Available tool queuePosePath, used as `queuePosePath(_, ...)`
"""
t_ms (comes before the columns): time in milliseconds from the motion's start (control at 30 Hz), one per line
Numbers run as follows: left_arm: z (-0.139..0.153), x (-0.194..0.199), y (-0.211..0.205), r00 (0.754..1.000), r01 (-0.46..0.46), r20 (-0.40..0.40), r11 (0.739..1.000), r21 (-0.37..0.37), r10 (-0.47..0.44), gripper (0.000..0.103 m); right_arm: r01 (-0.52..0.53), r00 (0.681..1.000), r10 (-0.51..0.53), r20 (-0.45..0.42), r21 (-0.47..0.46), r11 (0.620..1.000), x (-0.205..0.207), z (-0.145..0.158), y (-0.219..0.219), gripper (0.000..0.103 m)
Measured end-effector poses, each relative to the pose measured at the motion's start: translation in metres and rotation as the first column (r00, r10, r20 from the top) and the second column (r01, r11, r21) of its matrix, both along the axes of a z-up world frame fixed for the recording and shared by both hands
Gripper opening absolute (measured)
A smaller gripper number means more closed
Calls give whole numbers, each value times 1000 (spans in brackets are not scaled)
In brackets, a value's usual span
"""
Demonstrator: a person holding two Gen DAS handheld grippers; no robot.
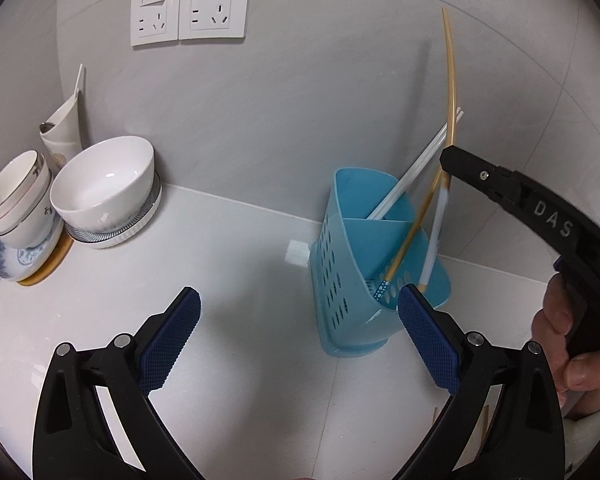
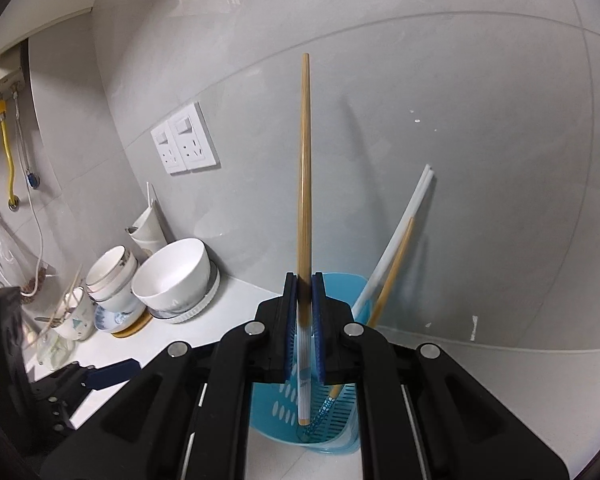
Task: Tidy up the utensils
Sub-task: 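Drop the chopstick into the blue holder cup and open the right tool, then move the right tool back over the remaining chopsticks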
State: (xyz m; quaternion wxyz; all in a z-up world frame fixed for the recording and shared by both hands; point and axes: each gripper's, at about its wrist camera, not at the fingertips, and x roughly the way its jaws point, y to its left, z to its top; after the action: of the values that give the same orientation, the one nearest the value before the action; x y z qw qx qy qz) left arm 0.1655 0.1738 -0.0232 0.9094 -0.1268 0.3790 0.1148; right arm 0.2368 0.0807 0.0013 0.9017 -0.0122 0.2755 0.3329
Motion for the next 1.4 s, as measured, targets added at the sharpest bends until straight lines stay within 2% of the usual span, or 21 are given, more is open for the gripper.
queuePosePath(367, -6, 0, 6, 1000, -10, -5, 1000, 7, 10, 97, 5, 1000, -6, -23, -51, 999, -3, -30, 5, 7)
queuePosePath(600, -8, 2, 8, 1000, -14, -6, 1000, 10, 14, 97, 6, 1000, -9, -29, -91, 996, -8, -33, 5, 10)
queuePosePath(667, -8, 2, 9, 1000, -17, -4, 1000, 14, 17, 97, -3, 999, -2, -43, -96, 995, -8, -31, 3, 25)
queuePosePath(700, -8, 2, 9, 1000, -20, -4, 1000, 17, 20, 97, 9, 999, -12, -31, -98, 995, -10, -28, 0, 27)
queuePosePath(767, -7, 1, 9, 1000, -23, -2, 999, 25, 23, 97, 13, 1000, -14, -14, -108, 994, -13, -22, -3, 41)
queuePosePath(833, -7, 1, 8, 1000, -24, -3, 999, 25, 24, 97, 18, 1000, -19, -14, -102, 995, -16, -16, -9, 48)
queuePosePath(867, -6, 0, 7, 1000, -26, -2, 999, 24, 26, 97, 22, 1000, -24, -15, -101, 995, -17, -13, -12, 56)
queuePosePath(900, -4, 0, 7, 1000, -25, 0, 999, 23, 25, 97, 27, 999, -29, -15, -106, 994, -18, -11, -14, 60)
queuePosePath(1267, 10, -3, -17, 1000, 8, 2, 999, 39, -8, 97, 107, 993, -113, -33, -149, 983, -35, 7, -61, 93)
queuePosePath(1400, 11, -3, -28, 1000, 21, -18, 999, 27, -21, 97, 166, 984, -175, -37, -181, 969, -42, 12, -81, 95)
